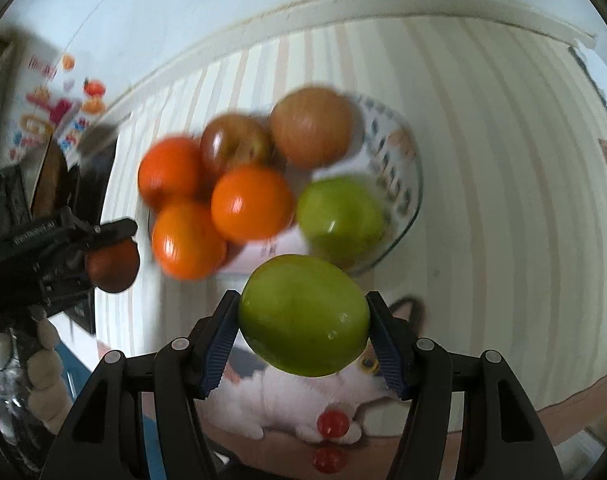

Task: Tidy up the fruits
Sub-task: 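Grasp the small orange with the left tool while the right tool grasps the green apple, then place the green apple on the plate with the right tool and open it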

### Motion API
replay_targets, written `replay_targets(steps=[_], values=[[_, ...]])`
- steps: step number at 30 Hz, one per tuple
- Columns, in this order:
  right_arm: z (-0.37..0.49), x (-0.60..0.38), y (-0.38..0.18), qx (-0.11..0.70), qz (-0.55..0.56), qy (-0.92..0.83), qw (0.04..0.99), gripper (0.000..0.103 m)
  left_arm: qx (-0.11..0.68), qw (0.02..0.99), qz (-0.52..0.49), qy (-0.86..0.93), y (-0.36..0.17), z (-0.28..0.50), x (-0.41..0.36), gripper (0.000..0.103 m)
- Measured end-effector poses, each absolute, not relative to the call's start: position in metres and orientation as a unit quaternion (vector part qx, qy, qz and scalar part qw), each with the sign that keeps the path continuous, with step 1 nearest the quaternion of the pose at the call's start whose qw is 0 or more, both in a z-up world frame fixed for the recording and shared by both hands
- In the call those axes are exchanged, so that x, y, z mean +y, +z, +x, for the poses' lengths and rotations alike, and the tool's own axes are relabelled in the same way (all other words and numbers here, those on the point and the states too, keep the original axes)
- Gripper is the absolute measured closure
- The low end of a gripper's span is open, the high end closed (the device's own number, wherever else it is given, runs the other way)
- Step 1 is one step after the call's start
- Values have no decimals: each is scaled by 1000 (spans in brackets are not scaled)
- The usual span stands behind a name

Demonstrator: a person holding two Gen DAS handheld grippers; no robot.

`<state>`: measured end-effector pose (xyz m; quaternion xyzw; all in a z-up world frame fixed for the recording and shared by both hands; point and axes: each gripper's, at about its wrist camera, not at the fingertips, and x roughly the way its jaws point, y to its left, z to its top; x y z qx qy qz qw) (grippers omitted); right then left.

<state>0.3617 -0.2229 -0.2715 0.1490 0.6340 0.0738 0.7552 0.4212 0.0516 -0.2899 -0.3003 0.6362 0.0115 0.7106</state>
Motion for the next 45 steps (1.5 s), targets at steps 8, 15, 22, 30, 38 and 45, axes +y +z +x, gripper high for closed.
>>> replay_targets(steps=[8, 15, 22, 30, 38, 45], values=[[413, -269, -268, 610, 173, 16, 773, 38, 631, 715, -302, 8, -294, 423, 50, 51], [445, -281, -287, 620, 153, 3, 769, 38, 625, 714, -315, 5, -299, 418, 55, 49], [450, -272, -304, 628, 149, 6, 764, 37, 629, 712, -313, 6, -299, 419, 53, 50], [446, -268, -298, 631, 158, 15, 759, 22, 629, 728, -270, 13, -276, 393, 57, 51], [385, -253, -263, 614, 150, 43, 774, 22, 682, 724, -105, 8, -316, 312, 23, 42], [361, -237, -262, 619, 121, 63, 774, 22, 677, 730, -97, 9, -325, 318, 17, 50]])
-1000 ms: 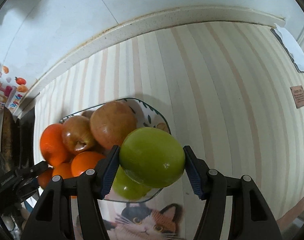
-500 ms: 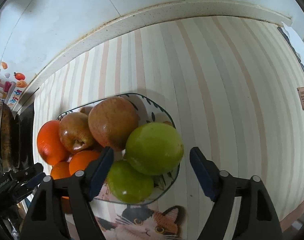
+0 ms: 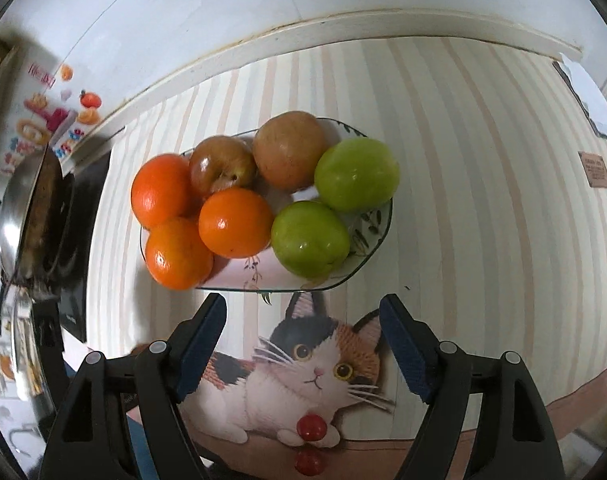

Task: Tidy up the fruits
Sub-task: 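Place the green apple on the plate with the right tool and open it, then lower the small orange onto the plate edge and open the left tool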

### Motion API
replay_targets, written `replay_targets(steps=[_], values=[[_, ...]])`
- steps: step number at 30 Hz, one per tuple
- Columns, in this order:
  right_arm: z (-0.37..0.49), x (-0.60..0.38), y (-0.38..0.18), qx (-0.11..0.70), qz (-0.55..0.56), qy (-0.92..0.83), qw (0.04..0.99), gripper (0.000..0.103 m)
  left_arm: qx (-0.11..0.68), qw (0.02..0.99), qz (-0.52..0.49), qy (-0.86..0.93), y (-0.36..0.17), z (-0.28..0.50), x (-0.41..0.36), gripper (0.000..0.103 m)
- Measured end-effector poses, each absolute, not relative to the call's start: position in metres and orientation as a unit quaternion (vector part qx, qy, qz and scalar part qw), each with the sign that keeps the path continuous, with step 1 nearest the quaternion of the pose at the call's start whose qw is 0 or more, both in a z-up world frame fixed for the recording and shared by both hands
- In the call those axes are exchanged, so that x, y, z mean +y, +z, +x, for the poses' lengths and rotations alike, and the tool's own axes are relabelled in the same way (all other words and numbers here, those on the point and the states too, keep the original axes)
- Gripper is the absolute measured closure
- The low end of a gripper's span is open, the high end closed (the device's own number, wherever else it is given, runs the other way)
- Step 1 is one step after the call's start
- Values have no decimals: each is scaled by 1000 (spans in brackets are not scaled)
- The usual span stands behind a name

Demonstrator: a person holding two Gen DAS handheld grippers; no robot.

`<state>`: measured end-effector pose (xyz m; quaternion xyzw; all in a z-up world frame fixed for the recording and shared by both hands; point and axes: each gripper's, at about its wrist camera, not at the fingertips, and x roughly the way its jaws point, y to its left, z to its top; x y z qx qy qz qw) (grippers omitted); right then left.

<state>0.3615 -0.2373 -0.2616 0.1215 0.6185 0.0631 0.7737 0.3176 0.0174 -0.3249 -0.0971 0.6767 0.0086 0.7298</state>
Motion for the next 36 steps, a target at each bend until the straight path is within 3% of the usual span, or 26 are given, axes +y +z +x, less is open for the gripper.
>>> replay_targets(steps=[6, 12, 36], values=[[372, -242, -265, 615, 137, 54, 775, 22, 621, 758, -199, -12, -282, 361, 27, 50], [386, -246, -259, 603, 146, 44, 783, 22, 605, 744, -284, -8, -296, 397, 40, 50], [390, -258, -251, 592, 150, 44, 791, 22, 586, 753, -299, 6, -307, 400, 38, 35]])
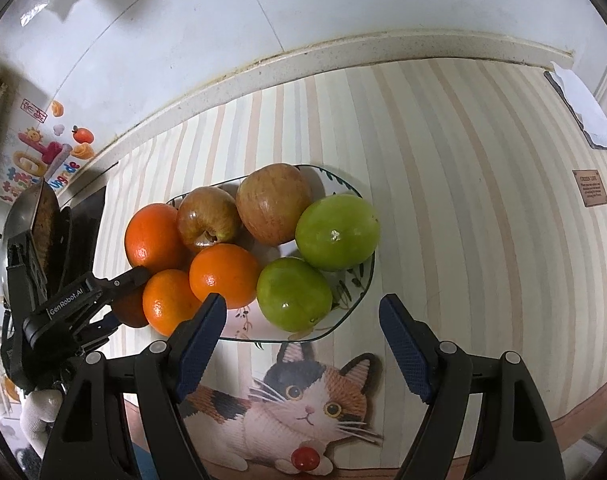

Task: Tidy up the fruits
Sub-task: 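Lower the small orange onto the plate edge and open the left tool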

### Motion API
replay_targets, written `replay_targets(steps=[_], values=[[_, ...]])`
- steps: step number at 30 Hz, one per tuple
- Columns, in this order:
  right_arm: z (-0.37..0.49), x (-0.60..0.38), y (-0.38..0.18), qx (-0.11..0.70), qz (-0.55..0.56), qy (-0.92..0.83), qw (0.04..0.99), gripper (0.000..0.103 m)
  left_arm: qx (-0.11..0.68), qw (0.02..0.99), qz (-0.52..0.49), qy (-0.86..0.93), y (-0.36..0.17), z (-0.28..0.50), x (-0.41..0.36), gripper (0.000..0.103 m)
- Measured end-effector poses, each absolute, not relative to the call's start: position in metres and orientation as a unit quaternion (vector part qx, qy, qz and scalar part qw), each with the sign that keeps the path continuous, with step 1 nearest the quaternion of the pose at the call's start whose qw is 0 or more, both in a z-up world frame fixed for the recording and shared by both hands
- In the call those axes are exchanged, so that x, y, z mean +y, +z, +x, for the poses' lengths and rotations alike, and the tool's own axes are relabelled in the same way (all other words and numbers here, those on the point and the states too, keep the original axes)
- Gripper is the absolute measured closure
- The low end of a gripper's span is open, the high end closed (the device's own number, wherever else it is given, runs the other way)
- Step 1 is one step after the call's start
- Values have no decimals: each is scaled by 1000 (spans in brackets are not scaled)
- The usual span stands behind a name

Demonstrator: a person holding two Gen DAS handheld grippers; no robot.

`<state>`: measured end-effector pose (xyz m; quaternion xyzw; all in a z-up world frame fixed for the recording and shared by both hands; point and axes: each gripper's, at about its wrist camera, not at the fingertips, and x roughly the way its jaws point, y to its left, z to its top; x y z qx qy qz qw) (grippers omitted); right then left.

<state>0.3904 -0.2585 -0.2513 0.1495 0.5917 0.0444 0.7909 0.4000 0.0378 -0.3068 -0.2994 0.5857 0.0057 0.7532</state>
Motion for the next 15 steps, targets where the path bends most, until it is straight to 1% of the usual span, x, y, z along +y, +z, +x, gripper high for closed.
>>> replay_targets(steps=[6, 15], values=[[389, -257, -250, 590, 154, 49, 791, 22, 588, 750, -304, 8, -308, 401, 39, 33], [383, -254, -251, 590, 153, 55, 791, 22, 580, 754, -308, 15, -299, 399, 43, 34]])
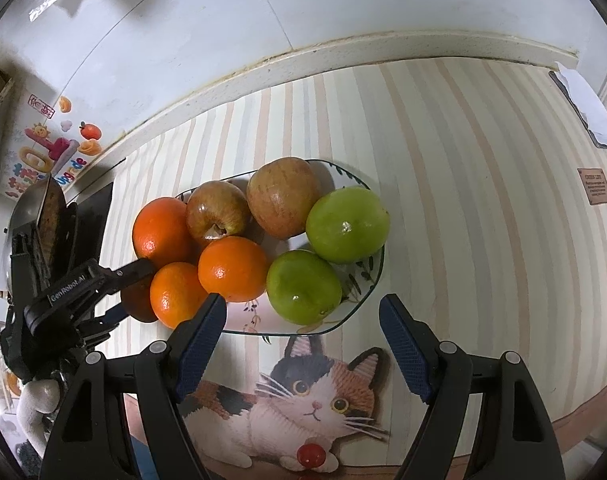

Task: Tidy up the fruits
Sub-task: 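Lower the small orange onto the plate edge and open the left tool, then grasp a cherry tomato with the right tool while the left tool grasps another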

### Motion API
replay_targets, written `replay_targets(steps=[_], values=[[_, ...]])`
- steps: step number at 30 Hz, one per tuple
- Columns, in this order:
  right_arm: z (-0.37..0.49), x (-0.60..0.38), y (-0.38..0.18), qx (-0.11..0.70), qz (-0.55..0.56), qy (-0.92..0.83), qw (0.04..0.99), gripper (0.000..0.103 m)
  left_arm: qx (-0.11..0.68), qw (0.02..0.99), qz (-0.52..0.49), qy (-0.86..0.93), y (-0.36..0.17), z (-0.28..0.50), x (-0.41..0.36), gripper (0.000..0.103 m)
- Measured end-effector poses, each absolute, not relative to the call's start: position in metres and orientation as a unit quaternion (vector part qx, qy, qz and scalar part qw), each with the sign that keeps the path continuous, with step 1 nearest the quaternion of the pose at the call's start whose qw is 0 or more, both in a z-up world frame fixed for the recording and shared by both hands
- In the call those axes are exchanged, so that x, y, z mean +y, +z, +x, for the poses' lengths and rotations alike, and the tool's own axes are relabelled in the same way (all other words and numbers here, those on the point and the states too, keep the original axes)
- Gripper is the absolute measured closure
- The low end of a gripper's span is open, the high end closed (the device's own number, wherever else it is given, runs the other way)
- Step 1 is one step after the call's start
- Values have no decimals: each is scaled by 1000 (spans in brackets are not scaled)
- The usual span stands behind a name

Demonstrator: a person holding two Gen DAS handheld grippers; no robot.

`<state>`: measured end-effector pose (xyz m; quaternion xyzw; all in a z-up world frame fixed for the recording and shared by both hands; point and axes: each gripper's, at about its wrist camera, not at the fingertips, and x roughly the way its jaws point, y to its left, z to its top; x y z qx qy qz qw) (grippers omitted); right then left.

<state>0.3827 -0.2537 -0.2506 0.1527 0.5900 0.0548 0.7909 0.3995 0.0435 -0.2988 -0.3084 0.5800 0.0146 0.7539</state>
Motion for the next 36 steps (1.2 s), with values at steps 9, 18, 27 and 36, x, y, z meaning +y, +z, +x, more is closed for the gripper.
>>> replay_targets(steps=[9, 18, 27, 36], values=[[378, -244, -236, 589, 129, 47, 797, 22, 577, 783, -232, 23, -267, 389, 34, 34], [350, -222, -191, 575, 61, 38, 815, 10, 584, 809, -65, 14, -207, 343, -1, 25], [309, -211, -131, 550, 43, 44, 833, 10, 555, 832, -20, -3, -146, 302, -14, 21], [271, -209, -74, 516, 50, 38, 854, 10, 532, 846, -12, -17, -104, 274, -16, 21]])
